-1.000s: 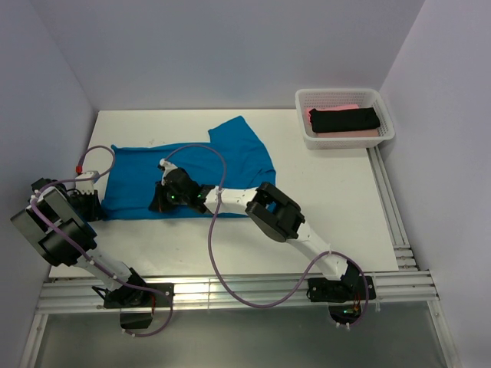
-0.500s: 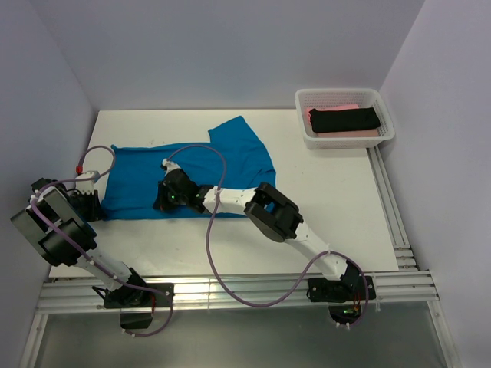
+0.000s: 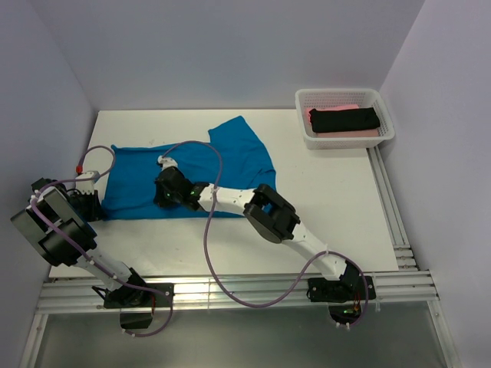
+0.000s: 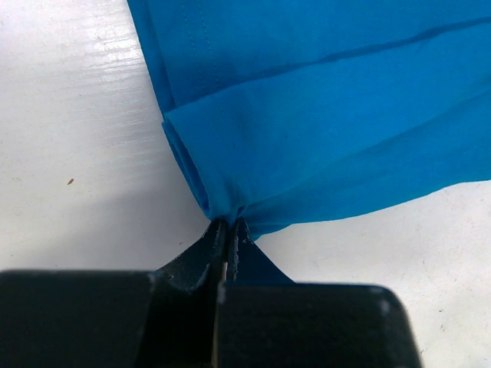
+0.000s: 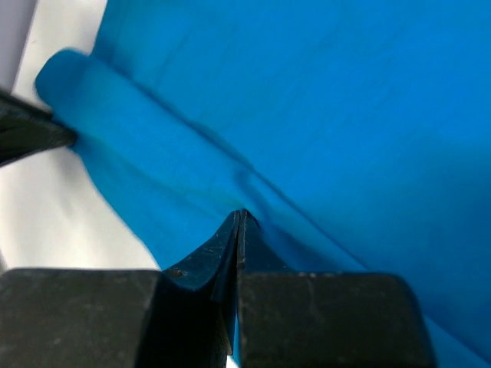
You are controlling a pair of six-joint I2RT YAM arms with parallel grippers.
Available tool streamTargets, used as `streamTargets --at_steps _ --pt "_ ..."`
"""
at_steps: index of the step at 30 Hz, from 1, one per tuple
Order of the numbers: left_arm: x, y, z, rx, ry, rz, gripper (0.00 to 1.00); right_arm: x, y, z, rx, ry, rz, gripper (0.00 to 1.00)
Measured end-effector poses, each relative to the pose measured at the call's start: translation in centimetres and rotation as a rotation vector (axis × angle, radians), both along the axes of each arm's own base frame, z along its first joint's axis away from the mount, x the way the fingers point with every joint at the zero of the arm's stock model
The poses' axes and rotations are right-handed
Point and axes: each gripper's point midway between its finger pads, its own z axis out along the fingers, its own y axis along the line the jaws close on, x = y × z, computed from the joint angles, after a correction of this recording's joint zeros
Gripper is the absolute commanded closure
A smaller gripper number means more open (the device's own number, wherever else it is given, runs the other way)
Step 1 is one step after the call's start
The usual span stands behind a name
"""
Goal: Roll the t-shirts
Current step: Fold the tshirt
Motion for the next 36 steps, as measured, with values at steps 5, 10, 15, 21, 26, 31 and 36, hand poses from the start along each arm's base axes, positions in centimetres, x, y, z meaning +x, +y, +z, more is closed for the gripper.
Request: streamTargets --at_steps 5,10,15,21,26,31,36 --pt "0.0 0.0 0.0 0.000 0.000 0.000 1.00 1.2 -0.3 0.0 -0.054 -0.073 -0.047 1.00" --pt "0.0 0.0 0.0 0.000 0.000 0.000 1.00 1.8 -0.5 0.4 -0.121 -0.156 -0.097 1.00" --pt "0.0 0.0 0.0 0.000 0.000 0.000 1.00 2.2 -0.9 0.6 -0.175 -0.224 -0.121 1.00" --pt "0.0 0.0 0.0 -0.001 0.000 0.000 1.00 2.7 -2.4 0.9 -0.231 -0.271 -0.131 0.96" --pt "0.0 0.0 0.0 0.004 0.002 0.002 1.00 3.1 -5.0 4.5 -0.259 -0.302 -0.157 0.94" --pt "-0.3 0.4 0.1 0.027 0.015 0.008 1.00 2.6 -12.0 8.9 -0.233 -0.247 -0.196 0.78" --pt "-0.5 0.5 0.1 0.040 0.017 0.010 0.99 3.5 -20.4 10.0 -0.280 -0.197 -0.317 0.68"
